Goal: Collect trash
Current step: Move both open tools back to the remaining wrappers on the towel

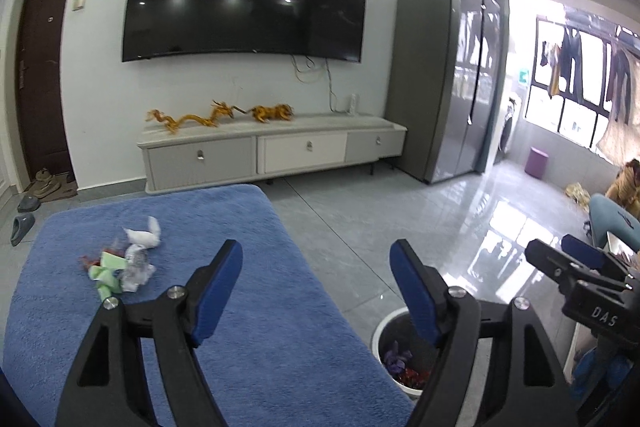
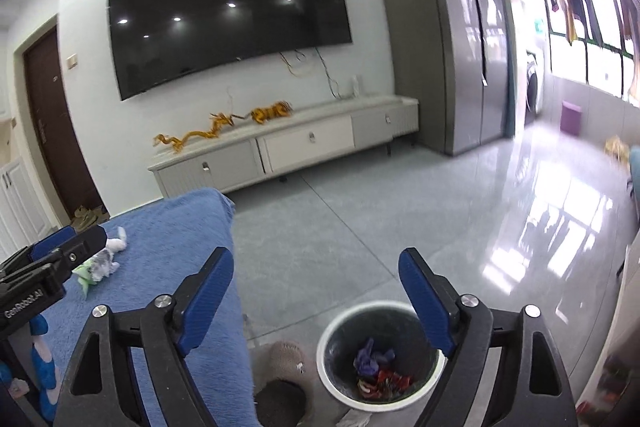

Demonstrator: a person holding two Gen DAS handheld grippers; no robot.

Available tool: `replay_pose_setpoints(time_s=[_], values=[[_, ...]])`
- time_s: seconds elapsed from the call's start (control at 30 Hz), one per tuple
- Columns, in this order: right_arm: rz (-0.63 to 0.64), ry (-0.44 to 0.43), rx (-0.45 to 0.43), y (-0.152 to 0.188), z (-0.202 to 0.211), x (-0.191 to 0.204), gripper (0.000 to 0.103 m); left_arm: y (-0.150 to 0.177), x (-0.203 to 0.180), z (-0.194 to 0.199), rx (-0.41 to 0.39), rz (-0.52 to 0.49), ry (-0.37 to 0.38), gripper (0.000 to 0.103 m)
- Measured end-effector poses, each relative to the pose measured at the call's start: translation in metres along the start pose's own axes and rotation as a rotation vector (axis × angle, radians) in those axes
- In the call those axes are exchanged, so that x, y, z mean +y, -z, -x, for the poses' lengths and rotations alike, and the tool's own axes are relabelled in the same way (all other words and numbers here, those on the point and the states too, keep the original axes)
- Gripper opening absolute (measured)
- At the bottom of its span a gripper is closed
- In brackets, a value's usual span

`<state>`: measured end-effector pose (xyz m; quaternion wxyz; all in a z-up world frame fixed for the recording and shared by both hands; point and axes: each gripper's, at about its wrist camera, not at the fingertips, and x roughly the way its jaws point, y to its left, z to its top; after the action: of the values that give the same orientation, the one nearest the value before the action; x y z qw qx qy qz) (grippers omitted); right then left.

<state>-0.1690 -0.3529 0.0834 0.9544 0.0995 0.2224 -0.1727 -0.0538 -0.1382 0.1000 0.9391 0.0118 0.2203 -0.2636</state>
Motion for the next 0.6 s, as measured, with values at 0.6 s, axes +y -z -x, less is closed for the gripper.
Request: replay_pose_setpoints(time_s=[0.6], values=[[0.194, 0.004, -0.301, -0.029, 0.079, 0.126, 0.103, 0.014, 0.139, 0.071, -0.145, 0.176, -0.110, 0.092]])
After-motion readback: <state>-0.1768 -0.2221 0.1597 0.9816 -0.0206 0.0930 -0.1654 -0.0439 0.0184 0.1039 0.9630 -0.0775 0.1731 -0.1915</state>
